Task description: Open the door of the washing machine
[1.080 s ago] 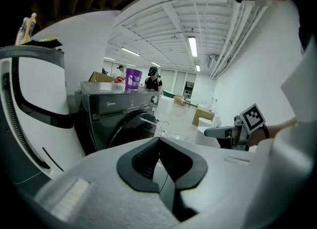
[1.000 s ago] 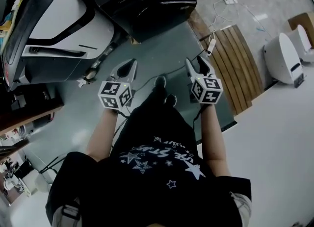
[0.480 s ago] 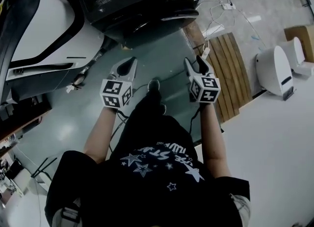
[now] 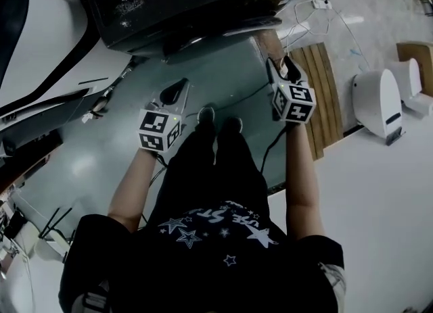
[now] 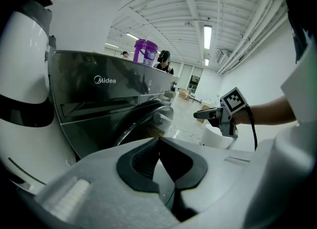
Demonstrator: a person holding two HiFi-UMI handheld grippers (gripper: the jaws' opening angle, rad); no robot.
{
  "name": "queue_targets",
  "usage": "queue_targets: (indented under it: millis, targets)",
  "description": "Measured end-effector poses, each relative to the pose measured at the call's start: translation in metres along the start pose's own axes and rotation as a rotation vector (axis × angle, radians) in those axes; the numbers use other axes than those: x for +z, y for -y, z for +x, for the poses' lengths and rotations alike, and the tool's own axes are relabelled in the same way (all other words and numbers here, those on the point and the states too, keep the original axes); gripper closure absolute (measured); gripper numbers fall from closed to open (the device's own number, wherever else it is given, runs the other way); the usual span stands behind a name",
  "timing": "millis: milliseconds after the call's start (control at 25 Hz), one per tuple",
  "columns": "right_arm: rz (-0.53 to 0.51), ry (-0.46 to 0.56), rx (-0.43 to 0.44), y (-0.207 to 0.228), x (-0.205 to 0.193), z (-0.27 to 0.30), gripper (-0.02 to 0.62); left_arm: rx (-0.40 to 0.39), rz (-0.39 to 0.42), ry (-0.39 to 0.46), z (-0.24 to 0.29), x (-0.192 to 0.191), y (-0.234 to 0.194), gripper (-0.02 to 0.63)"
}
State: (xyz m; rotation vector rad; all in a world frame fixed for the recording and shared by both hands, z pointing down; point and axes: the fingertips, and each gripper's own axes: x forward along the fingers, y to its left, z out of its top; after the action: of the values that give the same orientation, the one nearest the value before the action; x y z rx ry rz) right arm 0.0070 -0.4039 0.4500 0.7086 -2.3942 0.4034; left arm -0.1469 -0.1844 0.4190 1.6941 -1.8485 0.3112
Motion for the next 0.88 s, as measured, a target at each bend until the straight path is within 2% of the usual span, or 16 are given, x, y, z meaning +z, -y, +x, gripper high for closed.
queue_targets:
  millis: [520,600,640,880]
  targets:
    - [-0.281,-0.049,0.087,0.077,-0.005,0.115,0.372,0.152,-0.092,-0.003,0.041,-0.028,-0.005,0.595]
    - [-0.337,-0.057,0.104,0.083,-0.005,0.128,0.371,0.167,-0.121,-0.003,0.044,-0.035,-0.001,0.595]
    - [-0.366,-0.061,0.116,0.084,-0.005,0.134,0.349,0.175,-0.132,-0.004,0.045,-0.038,0.0,0.595]
    - [-0.522,-0.086,0.191,0.088,-0.005,0.171,0.345,0.236,-0.182,-0.002,0.047,-0.049,0.005,0.595]
